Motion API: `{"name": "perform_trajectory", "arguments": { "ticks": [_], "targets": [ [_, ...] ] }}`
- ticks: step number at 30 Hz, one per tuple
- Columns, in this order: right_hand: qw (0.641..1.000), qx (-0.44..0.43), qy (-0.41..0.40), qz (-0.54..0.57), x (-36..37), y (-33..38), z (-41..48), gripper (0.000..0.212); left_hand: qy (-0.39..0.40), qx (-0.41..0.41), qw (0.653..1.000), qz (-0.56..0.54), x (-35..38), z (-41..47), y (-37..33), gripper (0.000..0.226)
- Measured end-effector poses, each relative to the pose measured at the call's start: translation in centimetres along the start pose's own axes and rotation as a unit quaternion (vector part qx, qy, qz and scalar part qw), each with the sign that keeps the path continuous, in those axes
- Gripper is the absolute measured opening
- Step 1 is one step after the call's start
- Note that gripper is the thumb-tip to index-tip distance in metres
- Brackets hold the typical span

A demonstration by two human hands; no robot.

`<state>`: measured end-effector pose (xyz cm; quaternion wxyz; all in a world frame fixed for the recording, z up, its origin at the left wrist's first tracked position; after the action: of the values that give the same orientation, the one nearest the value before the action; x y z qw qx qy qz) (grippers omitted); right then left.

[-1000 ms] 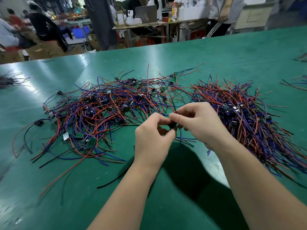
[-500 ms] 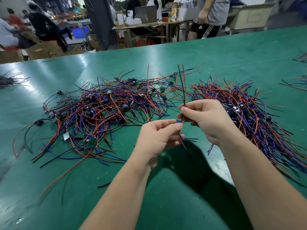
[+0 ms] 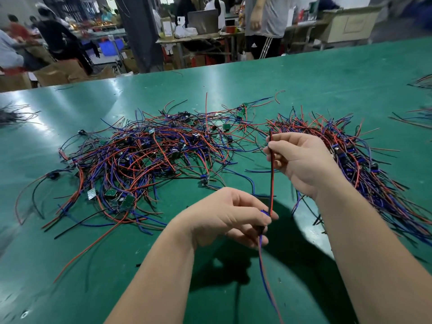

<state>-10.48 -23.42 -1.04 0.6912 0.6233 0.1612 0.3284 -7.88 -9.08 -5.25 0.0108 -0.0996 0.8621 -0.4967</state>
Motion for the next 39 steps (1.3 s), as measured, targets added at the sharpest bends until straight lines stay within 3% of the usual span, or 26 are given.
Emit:
{"name": "perform_trajectory", "arguments": {
  "ticks": [5, 8, 11, 15, 19, 20, 22, 24, 25, 28, 30, 33, 35, 39],
  "targets": [
    [1.0, -0.009, -0.019, 0.003, 0.1, 0.5, -0.3, 0.018, 0.083, 0.04, 0.995, 0.033, 0.9, -1.0, -0.7, 0.027],
    [0.999, 0.024, -0.008, 0.021, 0.6, -0.1, -0.4, 0.018, 0.079, 0.114, 0.99, 0.015, 0.5, -1.6, -1.8, 0.02],
    [0.996, 0.065, 0.055, 0.0, 1.4, -1.1, -0.8, 0.018, -0.018, 0.215, 0.971, -0.102, -1.7, -1.8, -3.5, 0.018],
    [0.979, 0.103, 0.165, -0.063, 2.7, -2.5, -1.7, 0.014, -0.155, 0.308, 0.884, -0.316, -5.5, -2.4, -3.9, 0.007],
    [0.968, 0.162, 0.189, -0.03, 3.2, -3.3, -2.5, 0.017, -0.232, 0.343, 0.819, -0.398, -7.4, -2.9, -3.3, 0.015],
    [0.973, 0.153, 0.166, -0.044, 2.8, -3.4, -2.1, 0.015, -0.24, 0.346, 0.806, -0.417, -7.6, -3.0, -3.1, 0.016],
    [0.986, 0.052, 0.072, -0.142, 0.9, -2.5, -0.7, 0.012, -0.249, 0.356, 0.777, -0.455, -8.3, -3.3, -2.8, 0.013],
    [0.959, -0.105, -0.041, -0.262, -0.8, 0.3, 0.1, 0.008, -0.263, 0.372, 0.75, -0.48, -9.2, -3.8, -2.5, 0.017],
    [0.947, -0.165, -0.072, -0.266, -1.0, 1.5, 0.0, 0.009, -0.274, 0.38, 0.741, -0.481, -9.6, -4.0, -2.4, 0.02],
    [0.965, -0.184, -0.063, -0.175, -0.7, 1.8, -0.1, 0.024, -0.314, 0.391, 0.749, -0.433, -9.7, -4.2, -2.5, 0.022],
    [0.99, -0.088, 0.038, -0.103, 1.4, 0.3, -0.5, 0.033, -0.342, 0.385, 0.77, -0.376, -8.9, -3.9, -2.7, 0.023],
    [0.988, 0.025, 0.152, 0.009, 4.3, -1.4, -1.7, 0.037, -0.368, 0.389, 0.808, -0.244, -7.1, -3.5, -3.4, 0.024],
    [0.983, 0.033, 0.164, 0.07, 4.7, -1.3, -1.8, 0.03, -0.353, 0.388, 0.834, -0.169, -5.6, -3.0, -3.8, 0.026],
    [0.982, 0.059, 0.137, 0.119, 3.8, -0.8, -1.6, 0.016, -0.293, 0.368, 0.874, -0.12, -3.7, -1.9, -4.0, 0.03]
  ]
}}
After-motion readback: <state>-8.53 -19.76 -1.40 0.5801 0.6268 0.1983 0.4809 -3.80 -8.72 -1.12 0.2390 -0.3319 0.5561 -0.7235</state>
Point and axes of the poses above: each hand's wrist, its own z-axis towards the middle knuckle, its own x-axis out of the palm, y = z × x, the point moved 8 cm from there along z, towards the middle knuckle, and after that the axes turned 11 degrees about -x, right-handed, at the moved point
